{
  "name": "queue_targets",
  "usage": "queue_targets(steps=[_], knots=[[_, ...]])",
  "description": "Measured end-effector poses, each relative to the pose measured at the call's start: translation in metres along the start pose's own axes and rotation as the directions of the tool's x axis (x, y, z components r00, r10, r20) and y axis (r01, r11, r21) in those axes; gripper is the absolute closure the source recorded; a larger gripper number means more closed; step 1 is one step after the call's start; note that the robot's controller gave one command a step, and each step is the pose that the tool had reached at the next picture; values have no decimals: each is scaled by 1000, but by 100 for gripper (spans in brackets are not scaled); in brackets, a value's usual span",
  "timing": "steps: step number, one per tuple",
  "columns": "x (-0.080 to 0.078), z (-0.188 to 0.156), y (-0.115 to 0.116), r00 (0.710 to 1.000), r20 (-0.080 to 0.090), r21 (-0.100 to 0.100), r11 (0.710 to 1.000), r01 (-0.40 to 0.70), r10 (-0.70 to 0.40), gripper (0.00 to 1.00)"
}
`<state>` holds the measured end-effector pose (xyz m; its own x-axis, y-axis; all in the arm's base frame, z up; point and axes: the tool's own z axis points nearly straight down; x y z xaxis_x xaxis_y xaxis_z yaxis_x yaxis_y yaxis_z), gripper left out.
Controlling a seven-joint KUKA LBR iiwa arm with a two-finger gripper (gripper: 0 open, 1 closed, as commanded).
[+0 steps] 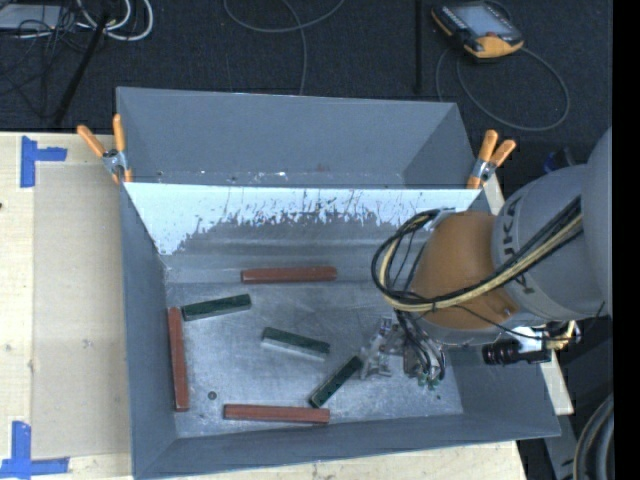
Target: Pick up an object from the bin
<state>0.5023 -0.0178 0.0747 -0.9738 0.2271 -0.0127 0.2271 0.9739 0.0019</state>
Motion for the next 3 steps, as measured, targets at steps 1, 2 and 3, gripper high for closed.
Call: queue_targets(steps=[1, 2, 3], knots=[[3, 2, 1, 1000, -6, 1, 1000, 3, -3, 0], [2, 2, 1, 1000, -6, 1, 1000, 4, -4, 0], [6, -1, 70, 961, 1, 3, 961, 276, -276, 100]])
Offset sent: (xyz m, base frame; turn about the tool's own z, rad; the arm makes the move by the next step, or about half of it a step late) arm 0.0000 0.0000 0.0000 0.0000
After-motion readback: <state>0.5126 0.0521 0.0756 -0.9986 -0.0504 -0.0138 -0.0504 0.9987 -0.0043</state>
